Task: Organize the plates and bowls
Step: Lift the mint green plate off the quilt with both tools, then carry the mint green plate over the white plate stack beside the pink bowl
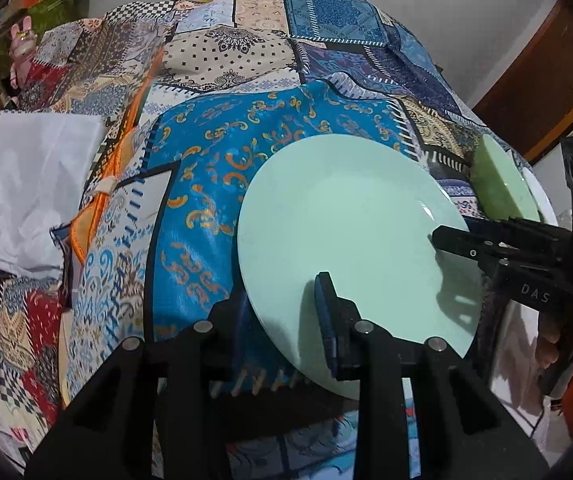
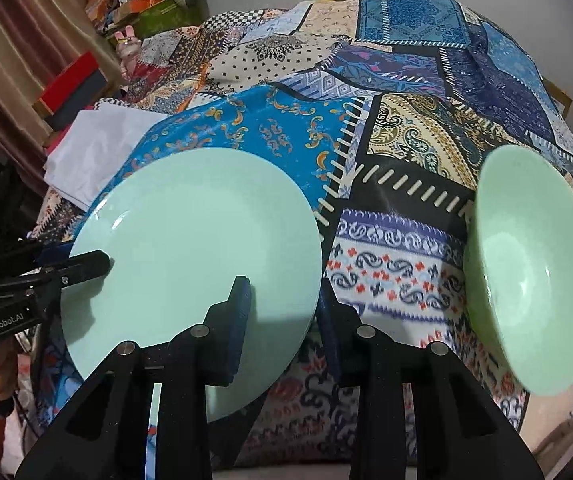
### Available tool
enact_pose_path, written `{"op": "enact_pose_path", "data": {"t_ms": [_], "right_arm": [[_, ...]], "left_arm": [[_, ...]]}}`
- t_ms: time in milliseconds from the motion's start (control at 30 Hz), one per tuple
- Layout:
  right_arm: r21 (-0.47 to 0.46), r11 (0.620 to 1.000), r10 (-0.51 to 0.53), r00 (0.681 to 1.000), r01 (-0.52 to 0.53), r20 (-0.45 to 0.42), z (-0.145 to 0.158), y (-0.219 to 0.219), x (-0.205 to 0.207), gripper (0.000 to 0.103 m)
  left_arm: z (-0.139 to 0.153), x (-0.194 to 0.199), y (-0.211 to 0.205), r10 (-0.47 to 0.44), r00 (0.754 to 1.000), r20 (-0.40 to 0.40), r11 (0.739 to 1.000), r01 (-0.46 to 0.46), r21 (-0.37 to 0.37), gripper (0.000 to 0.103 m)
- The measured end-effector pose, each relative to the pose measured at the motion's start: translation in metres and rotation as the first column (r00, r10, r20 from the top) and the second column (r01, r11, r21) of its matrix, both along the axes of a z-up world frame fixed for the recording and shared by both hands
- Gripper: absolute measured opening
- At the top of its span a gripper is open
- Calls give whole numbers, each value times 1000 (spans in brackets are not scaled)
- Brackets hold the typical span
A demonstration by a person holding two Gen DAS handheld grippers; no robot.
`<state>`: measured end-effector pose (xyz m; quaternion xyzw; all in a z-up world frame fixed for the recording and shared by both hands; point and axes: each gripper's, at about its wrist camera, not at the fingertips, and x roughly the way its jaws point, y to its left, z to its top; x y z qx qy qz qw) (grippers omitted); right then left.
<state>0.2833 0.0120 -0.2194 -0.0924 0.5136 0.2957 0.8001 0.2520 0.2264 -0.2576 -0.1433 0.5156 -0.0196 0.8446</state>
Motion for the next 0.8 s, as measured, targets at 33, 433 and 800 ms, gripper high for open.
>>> {"op": "enact_pose_path", "data": {"t_ms": [33,433,800], "right_arm": [[5,1000,1,1000,-1,11,3,-2,-3,29],[88,996,-15,996,8,86,45,-30,-39,27],[156,987,-49,987,25,152,78,-70,-70,27]], "left_arm": [[3,-4,-2,2,1000,3,1000,-2,3,30],[51,-43,-21,8,996,93,1000,-11,28,30],[95,-77,-56,-23,987,159,998,14,60,30]]}}
